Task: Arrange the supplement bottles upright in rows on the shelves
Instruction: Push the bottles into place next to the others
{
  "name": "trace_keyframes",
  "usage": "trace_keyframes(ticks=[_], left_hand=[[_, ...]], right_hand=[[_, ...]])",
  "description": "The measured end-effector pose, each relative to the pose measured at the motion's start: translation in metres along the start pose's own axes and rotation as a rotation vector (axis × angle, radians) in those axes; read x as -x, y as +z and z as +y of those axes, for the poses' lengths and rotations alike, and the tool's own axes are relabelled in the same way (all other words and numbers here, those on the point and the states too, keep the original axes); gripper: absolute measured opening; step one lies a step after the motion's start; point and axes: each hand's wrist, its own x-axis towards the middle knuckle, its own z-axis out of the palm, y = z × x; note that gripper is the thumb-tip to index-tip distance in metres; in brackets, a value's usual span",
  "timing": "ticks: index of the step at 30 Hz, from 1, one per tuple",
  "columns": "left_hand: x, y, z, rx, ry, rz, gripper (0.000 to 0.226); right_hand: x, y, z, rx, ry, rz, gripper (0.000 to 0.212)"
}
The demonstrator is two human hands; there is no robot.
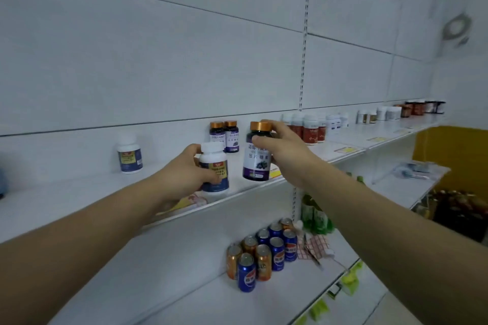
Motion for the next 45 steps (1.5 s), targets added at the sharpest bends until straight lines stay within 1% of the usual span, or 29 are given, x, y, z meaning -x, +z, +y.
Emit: trace_keyframes(ticks=[5, 9, 13, 16, 18, 21, 24, 29, 33, 38, 41, 42, 43, 45], left_hand=[[-0.046, 0.002, -0.011, -0.115, -0.067, 0.077, 0.061], [-0.066, 0.009, -0.016, -0.215, -0.125, 0.121, 0.065], [-0.083, 0.013, -0.02, -0.257, -0.182, 0.22, 0.07], [-0.089, 0.018, -0.021, -0.308, -0.22, 0.291, 0.073], [-0.091, 0.021, -0.022, -0.343, -0.239, 0.333, 0.076], [-0.091, 0.026, -0.023, -0.413, -0.206, 0.382, 0.082], [-0.092, 0.03, -0.022, -0.464, -0.185, 0.402, 0.081], [-0.094, 0.029, -0.028, -0.517, -0.157, 0.43, 0.081], [-0.093, 0.024, -0.03, -0.54, -0.141, 0.435, 0.078], [-0.086, 0.007, -0.033, -0.578, -0.156, 0.429, 0.077], [-0.078, -0.011, -0.035, -0.613, -0.165, 0.424, 0.077], [-0.075, -0.017, -0.037, -0.624, -0.164, 0.426, 0.078], [-0.073, -0.023, -0.038, -0.636, -0.16, 0.426, 0.078], [-0.068, -0.035, -0.041, -0.665, -0.146, 0.417, 0.077]], right_hand=[[-0.074, 0.003, 0.028, 0.056, 0.022, -0.122, 0.039], [-0.116, 0.003, 0.054, 0.14, 0.037, -0.204, 0.053], [-0.152, -0.001, 0.076, 0.22, -0.008, -0.313, 0.05], [-0.171, -0.002, 0.087, 0.251, -0.058, -0.39, 0.054], [-0.18, 0.001, 0.09, 0.289, -0.099, -0.417, 0.05], [-0.191, 0.008, 0.093, 0.378, -0.136, -0.416, 0.047], [-0.197, 0.011, 0.095, 0.45, -0.14, -0.4, 0.048], [-0.202, 0.012, 0.099, 0.56, -0.234, -0.357, 0.048], [-0.202, 0.013, 0.104, 0.593, -0.22, -0.354, 0.045], [-0.203, 0.014, 0.099, 0.644, -0.175, -0.352, 0.056], [-0.203, 0.016, 0.097, 0.674, -0.109, -0.357, 0.056], [-0.201, 0.016, 0.095, 0.678, -0.109, -0.336, 0.058], [-0.198, 0.018, 0.093, 0.698, -0.155, -0.279, 0.061], [-0.187, 0.023, 0.084, 0.756, -0.376, -0.141, 0.063]])
